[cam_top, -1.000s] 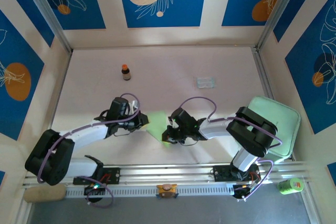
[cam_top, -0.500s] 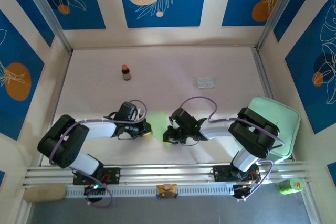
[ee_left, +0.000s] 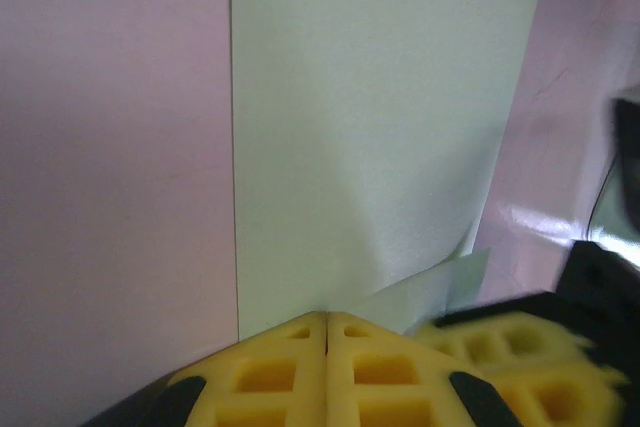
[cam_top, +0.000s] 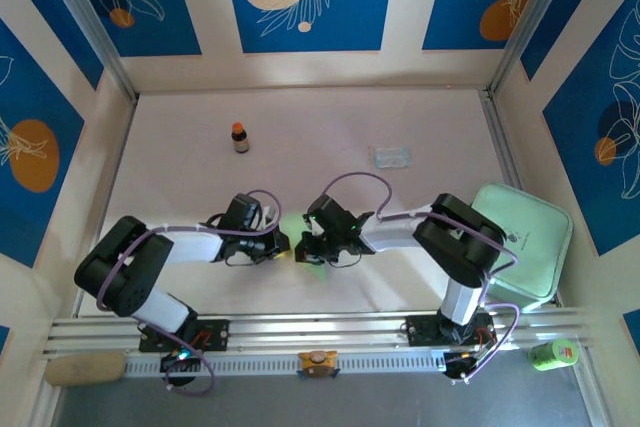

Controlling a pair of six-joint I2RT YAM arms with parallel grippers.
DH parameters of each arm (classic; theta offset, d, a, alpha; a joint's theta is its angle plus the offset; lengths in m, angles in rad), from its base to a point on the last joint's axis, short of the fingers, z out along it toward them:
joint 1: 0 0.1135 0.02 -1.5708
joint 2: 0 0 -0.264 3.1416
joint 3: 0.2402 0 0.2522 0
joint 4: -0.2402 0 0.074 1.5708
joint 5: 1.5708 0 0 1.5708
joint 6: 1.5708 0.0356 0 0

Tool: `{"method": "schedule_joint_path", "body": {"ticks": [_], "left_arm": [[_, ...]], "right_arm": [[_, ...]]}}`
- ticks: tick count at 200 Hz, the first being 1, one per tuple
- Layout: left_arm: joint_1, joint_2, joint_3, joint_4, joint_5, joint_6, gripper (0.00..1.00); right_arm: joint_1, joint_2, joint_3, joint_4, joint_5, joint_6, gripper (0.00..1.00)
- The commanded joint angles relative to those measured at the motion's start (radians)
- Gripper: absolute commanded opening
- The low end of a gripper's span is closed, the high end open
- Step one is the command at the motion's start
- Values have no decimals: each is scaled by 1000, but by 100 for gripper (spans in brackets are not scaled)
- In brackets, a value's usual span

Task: Fold a paper plane with a square sheet of paper (pick it up from the middle)
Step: Third fold the triangle at the center of the table.

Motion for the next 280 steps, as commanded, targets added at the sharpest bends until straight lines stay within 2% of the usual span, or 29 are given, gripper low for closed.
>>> {"method": "schedule_joint_path", "body": {"ticks": [1, 88, 131, 155, 186, 208, 240, 280], "left_arm": [[-4, 14, -22, -36, -18, 6, 0], [-2, 33, -9, -51, -20, 20, 0], [-2, 34, -8, -47, -19, 14, 0], [-2, 34, -13, -37, -17, 8, 0], [-2, 30, -14, -33, -15, 2, 0], [-2, 22, -12, -37, -18, 0, 0], [-2, 16, -4, -36, -11, 0, 0], [-2, -1, -1, -47, 1, 6, 0]], "right_arm": [[-6, 11, -23, -19, -22, -6, 5], [-5, -207, -296, 36, -30, 16, 8], [-14, -321, -407, -2, -10, 14, 8], [-29, -397, -426, -35, -11, 7, 8], [-36, -469, -355, -103, 2, -20, 10], [-36, -439, -277, -98, 4, -27, 10], [-36, -306, -184, -62, -5, -26, 11], [-33, -199, -191, -28, -18, 16, 8]]}}
